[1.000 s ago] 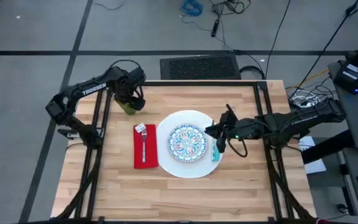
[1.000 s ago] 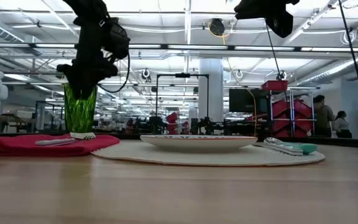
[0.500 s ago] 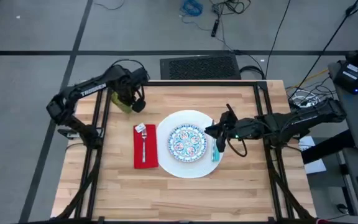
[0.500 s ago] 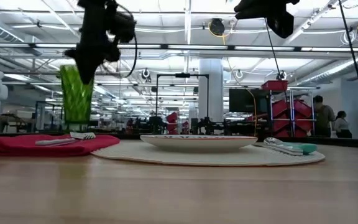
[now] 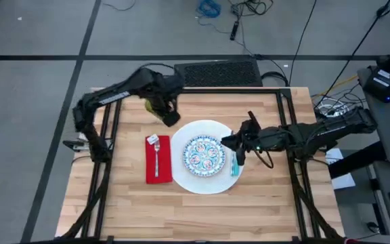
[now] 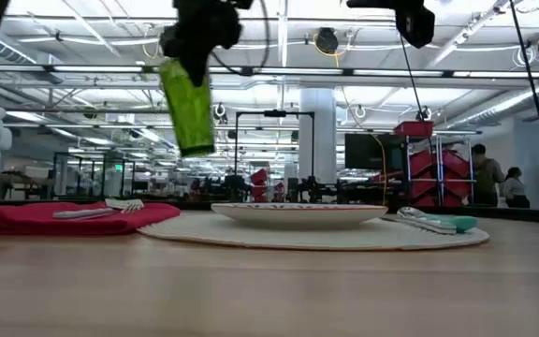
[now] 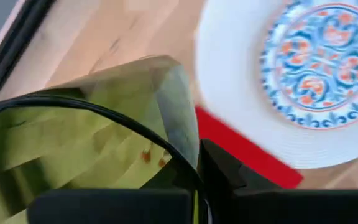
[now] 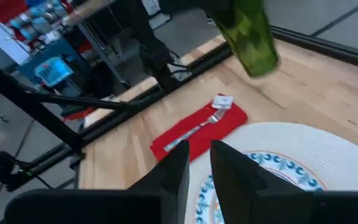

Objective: Set table place
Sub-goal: Put the green cup to the top right of the blue patterned plate on the white tablemat

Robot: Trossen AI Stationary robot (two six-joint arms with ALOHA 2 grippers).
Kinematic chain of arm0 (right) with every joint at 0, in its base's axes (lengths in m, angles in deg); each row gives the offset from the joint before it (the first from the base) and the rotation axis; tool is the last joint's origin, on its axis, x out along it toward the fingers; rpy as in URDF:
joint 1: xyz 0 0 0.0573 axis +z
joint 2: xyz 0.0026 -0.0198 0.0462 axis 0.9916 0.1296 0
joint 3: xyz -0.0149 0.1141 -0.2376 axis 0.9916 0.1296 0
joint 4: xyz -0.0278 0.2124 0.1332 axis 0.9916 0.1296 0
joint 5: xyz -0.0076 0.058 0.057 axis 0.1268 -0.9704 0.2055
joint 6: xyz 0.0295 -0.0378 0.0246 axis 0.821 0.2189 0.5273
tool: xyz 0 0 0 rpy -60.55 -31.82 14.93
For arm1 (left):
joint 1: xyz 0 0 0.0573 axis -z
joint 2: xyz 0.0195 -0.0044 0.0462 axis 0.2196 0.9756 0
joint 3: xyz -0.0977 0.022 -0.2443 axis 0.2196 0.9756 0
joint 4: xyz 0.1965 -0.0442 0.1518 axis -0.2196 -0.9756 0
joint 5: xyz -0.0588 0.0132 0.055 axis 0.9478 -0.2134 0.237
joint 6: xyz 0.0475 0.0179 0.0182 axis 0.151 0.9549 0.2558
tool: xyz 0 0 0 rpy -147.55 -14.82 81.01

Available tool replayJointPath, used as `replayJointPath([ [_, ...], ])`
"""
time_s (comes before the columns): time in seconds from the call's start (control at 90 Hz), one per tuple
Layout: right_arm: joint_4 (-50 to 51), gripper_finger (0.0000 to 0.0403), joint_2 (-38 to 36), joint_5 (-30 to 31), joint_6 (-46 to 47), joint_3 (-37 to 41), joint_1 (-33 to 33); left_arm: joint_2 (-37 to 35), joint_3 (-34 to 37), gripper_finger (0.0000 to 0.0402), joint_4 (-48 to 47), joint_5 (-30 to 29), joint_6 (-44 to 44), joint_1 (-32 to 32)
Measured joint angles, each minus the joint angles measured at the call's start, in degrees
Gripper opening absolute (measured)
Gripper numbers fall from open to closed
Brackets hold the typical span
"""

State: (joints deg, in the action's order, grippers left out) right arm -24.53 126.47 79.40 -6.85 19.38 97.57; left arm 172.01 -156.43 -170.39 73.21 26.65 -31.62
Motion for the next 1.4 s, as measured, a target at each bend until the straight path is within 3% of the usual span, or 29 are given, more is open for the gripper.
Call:
replayJointPath([
  [0.278,-0.1,0.0052,-0.2,0.1,1.0,0.0,6.0,14.2,-13.0,0.0000,3.8,0.0,7.0,3.0],
  [0.589,0.0,0.0052,-0.2,0.5,2.8,0.0,7.0,22.7,-23.1,0.0000,5.4,1.9,9.5,4.3],
  [0.733,0.4,0.0052,-0.2,0.8,2.8,0.0,7.0,23.0,-22.9,0.0000,7.1,3.0,10.1,4.8],
  [0.867,3.5,0.0052,-0.2,4.7,3.9,0.0,7.0,22.6,-23.0,0.0000,9.7,3.2,10.4,4.8],
  [1.056,4.7,0.0052,-1.2,5.1,4.0,0.0,5.2,17.7,-23.0,0.0000,7.6,3.3,17.4,5.7],
  [1.244,2.7,0.0052,-2.9,4.8,-3.8,0.0,2.6,14.7,-23.0,0.0000,3.2,5.3,35.8,8.6],
  [1.4,2.5,0.0052,-2.6,-2.5,-19.4,-2.1,0.4,13.6,-23.0,0.0000,-0.5,6.2,50.1,12.0],
])
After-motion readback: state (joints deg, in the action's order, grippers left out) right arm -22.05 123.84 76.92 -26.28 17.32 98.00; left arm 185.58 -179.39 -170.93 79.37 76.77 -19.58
